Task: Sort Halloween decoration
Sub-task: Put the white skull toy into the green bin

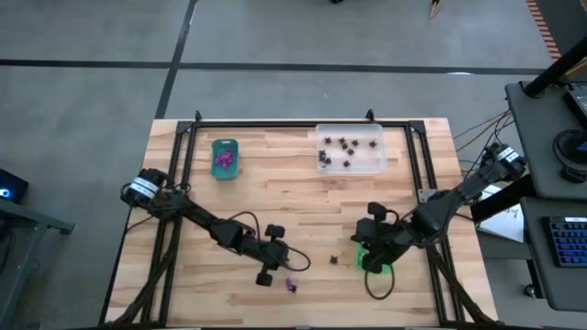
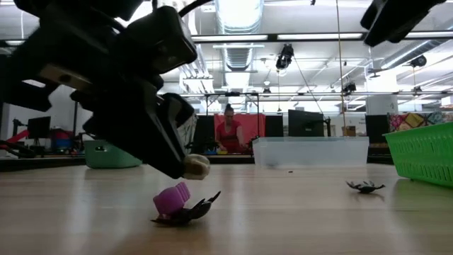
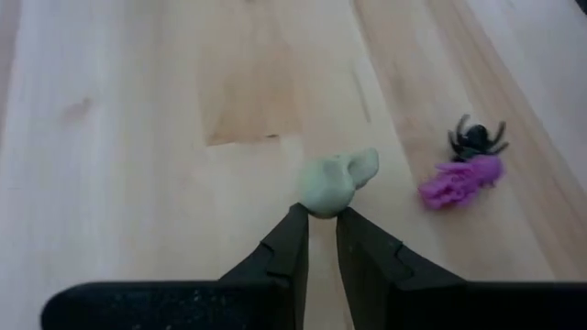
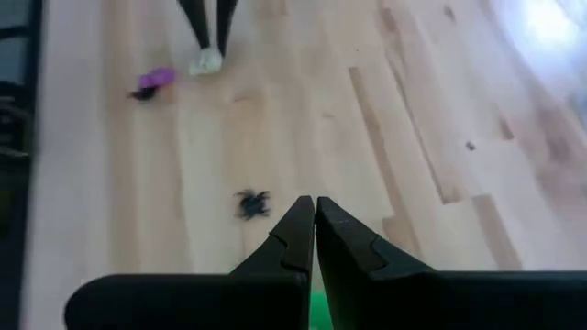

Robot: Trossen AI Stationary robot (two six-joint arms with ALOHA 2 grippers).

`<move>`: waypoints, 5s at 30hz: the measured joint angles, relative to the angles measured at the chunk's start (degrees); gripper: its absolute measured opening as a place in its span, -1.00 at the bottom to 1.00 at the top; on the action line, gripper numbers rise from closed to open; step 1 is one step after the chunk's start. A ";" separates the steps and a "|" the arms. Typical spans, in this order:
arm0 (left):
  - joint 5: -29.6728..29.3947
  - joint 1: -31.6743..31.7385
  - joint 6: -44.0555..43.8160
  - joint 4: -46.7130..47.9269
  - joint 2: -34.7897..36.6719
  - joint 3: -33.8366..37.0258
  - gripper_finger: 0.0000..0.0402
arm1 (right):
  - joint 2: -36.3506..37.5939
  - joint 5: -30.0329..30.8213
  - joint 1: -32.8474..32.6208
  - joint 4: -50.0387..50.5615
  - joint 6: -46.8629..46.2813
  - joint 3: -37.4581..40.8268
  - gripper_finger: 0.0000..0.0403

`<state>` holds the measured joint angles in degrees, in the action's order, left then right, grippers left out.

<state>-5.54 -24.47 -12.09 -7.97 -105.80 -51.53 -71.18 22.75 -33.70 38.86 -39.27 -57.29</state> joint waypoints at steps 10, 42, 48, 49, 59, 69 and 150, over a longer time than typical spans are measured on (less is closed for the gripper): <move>-3.95 1.74 0.01 -0.02 0.00 0.02 -0.81 | -11.74 1.50 2.15 -14.68 12.59 -0.15 -0.96; -6.12 2.78 -2.19 6.89 2.29 0.07 -0.81 | -35.56 -8.24 7.79 -17.69 31.84 -18.09 -0.16; -6.10 2.77 -2.19 6.86 2.25 0.07 -0.81 | -35.80 -7.75 8.97 -18.05 31.11 -17.65 0.19; -6.10 2.78 -2.19 6.86 2.25 0.07 -0.81 | -35.80 -7.75 9.12 -18.17 31.12 -17.55 0.22; -6.10 2.78 -2.18 6.51 2.23 0.07 -0.81 | -40.08 -8.66 9.26 -20.33 31.85 -17.23 0.32; -6.10 2.78 -2.17 6.34 2.19 0.07 -0.81 | -42.86 -9.51 9.65 -20.91 32.08 -17.39 0.27; -10.64 1.38 -1.93 19.48 16.52 -0.09 -0.81 | -43.81 -17.46 12.07 -18.65 64.79 -21.93 -0.06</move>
<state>-16.19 -23.09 -14.03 11.51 -89.27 -51.62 -114.99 5.29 -21.63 20.21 25.52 -79.22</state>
